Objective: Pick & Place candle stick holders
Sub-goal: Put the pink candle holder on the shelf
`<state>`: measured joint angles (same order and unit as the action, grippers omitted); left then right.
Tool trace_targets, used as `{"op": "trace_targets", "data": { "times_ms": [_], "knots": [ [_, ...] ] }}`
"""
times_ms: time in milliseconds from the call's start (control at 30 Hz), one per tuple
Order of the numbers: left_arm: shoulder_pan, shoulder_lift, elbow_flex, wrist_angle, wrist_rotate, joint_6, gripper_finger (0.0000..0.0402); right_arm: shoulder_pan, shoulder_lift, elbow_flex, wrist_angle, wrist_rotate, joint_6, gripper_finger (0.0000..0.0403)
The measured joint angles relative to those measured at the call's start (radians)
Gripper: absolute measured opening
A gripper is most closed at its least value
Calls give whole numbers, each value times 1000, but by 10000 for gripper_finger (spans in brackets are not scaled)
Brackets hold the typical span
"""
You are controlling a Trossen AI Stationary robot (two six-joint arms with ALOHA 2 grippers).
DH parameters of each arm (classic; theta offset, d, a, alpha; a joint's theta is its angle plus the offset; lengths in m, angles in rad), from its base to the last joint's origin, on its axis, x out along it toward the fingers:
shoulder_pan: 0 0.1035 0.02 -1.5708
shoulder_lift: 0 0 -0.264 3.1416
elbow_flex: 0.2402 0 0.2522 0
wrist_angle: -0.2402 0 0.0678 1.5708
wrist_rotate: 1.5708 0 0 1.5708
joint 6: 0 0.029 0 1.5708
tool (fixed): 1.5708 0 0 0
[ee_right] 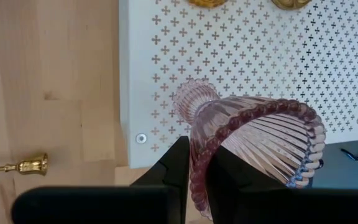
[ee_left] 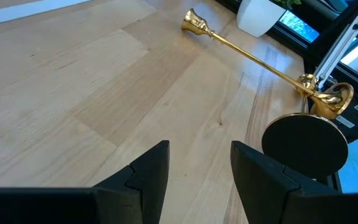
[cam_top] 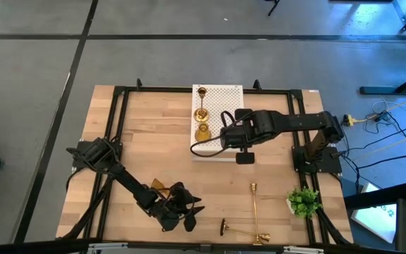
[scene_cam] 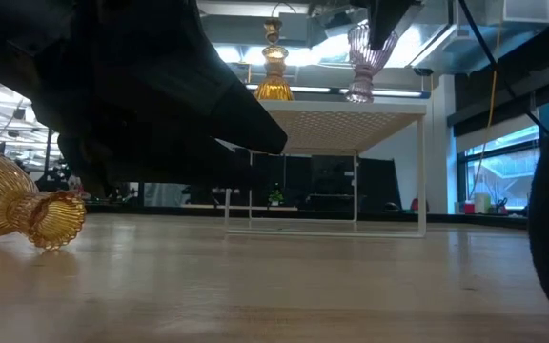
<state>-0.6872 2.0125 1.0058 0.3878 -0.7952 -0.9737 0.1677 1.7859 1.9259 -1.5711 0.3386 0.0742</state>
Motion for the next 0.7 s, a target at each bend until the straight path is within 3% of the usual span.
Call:
{"op": "trace_targets", "data": {
  "times_ms": [700],
  "knots": [
    [-1,0,0,0,0,0,166,-3,5,-26,0,-10,15,43]
  ]
}}
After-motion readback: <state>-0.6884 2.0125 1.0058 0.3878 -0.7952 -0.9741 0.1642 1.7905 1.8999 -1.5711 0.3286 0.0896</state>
